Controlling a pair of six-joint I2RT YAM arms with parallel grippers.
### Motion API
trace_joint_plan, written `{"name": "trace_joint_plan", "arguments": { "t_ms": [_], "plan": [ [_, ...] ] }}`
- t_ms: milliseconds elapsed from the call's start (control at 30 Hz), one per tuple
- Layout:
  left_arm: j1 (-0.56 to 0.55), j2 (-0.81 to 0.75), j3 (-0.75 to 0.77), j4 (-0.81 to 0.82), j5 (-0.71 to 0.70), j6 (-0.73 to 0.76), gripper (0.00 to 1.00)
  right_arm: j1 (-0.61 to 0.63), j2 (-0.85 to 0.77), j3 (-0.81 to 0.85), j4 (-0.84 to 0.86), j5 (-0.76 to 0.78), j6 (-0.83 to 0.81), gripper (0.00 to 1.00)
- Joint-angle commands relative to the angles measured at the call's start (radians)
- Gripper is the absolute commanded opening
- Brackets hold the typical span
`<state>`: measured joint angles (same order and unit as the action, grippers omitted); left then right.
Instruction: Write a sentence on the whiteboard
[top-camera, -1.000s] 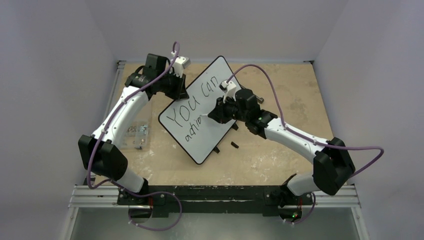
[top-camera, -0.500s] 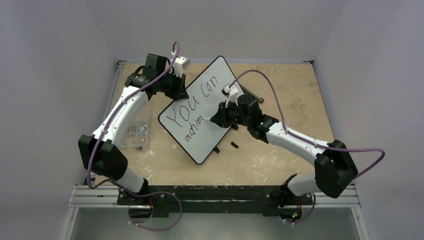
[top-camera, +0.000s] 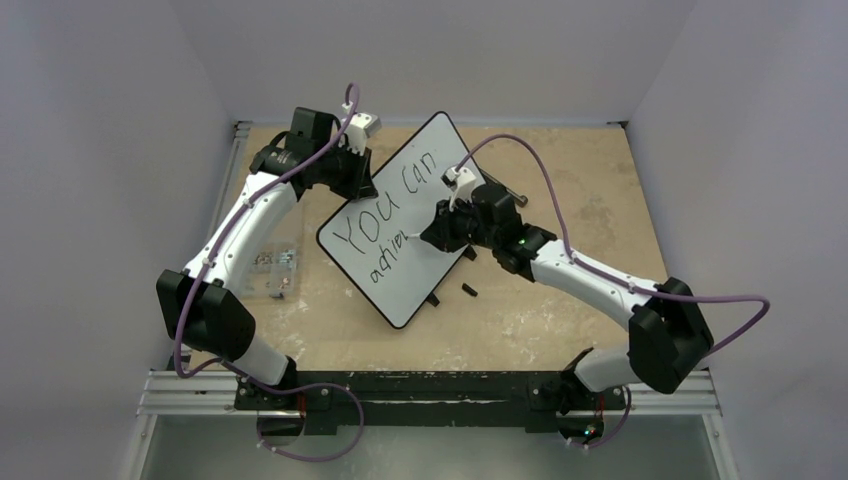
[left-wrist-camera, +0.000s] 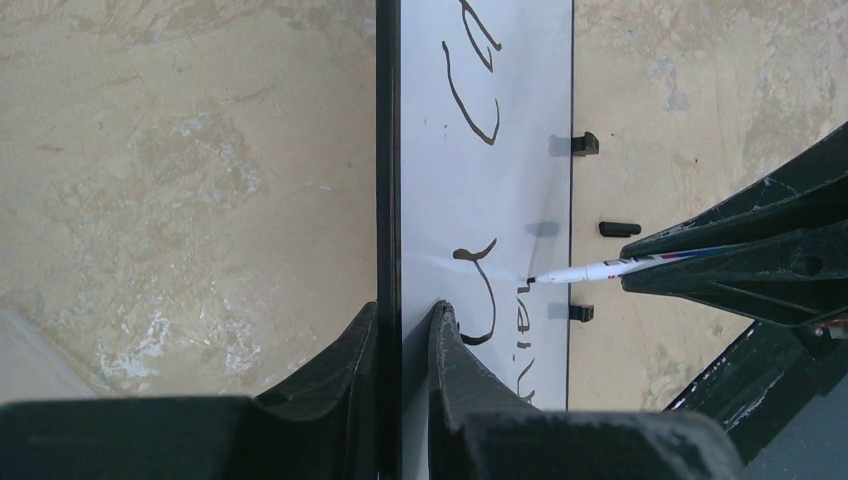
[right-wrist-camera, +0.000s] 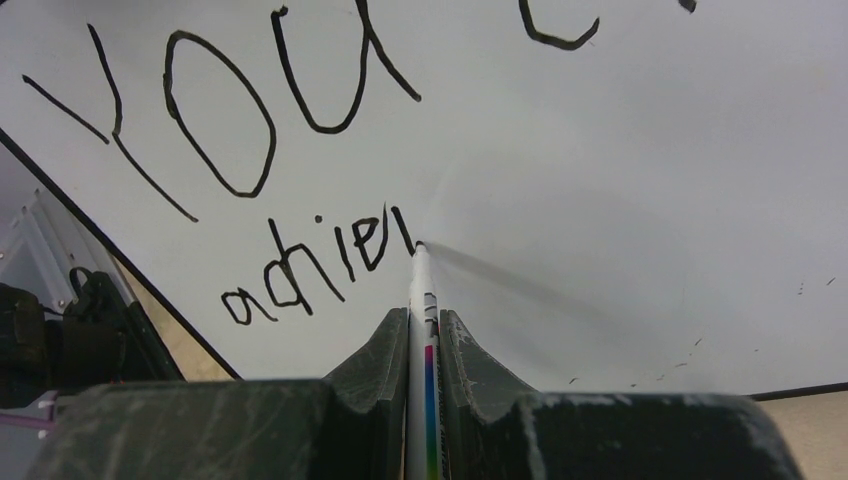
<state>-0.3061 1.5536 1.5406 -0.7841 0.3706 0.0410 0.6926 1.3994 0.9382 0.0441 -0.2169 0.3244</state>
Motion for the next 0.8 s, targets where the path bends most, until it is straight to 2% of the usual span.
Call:
{"name": "trace_joint_plan", "arguments": {
  "t_ms": [0,300,767],
  "plan": [
    [-0.002,-0.010,-0.004,0.009,-0.190,0.136,0.00,-0.009,0.029,0.088,-0.011,0.068,-0.013,0.00],
    [-0.002,-0.008,-0.003,0.008,-0.191,0.136,0.00,-0.010,0.044,0.111,-0.014,0.060,-0.013,0.00],
    [-0.002,-0.003,-0.004,0.007,-0.196,0.137,0.00,-0.011,-0.059,0.048,-0.034,0.099,-0.016,0.00]
  ]
}}
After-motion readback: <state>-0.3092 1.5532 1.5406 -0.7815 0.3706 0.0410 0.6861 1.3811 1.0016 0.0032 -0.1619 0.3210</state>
